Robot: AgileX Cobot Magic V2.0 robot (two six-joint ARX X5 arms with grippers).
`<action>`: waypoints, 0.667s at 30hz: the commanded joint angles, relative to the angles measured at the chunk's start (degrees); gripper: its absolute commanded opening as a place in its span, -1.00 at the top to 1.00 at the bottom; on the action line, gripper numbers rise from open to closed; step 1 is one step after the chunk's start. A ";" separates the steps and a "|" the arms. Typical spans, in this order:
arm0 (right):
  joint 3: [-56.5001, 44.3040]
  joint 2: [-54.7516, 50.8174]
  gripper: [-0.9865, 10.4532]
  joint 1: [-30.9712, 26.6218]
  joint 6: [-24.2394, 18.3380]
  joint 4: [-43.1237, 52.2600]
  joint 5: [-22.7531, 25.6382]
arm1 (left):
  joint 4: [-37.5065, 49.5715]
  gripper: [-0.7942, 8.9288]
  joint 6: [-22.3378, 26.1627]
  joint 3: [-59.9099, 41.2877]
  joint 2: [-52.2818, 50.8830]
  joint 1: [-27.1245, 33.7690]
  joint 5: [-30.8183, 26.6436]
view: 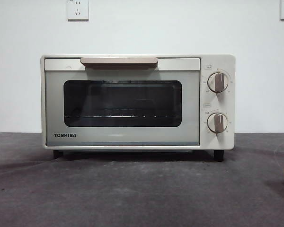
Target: The left arm flap open the oven, the right arm pick bread and place it into oven, the left arm flap close the oven
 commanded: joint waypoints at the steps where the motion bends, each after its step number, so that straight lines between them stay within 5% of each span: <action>1: 1.11 0.26 0.66 0.26 0.48 0.37 -0.02 | 0.94 0.68 0.46 1.27 0.35 -0.22 0.09; 7: 1.11 0.37 0.09 0.26 1.33 0.37 0.00 | 1.27 0.03 0.48 1.27 0.63 -0.22 -0.13; 10: 1.11 0.35 -0.05 0.24 2.05 0.35 -0.02 | 1.22 -0.23 0.46 1.27 0.85 -0.22 -0.13; 20: 1.11 0.42 -0.05 0.24 3.63 -3.37 0.07 | 0.81 -0.26 0.46 1.27 1.16 -0.22 -0.07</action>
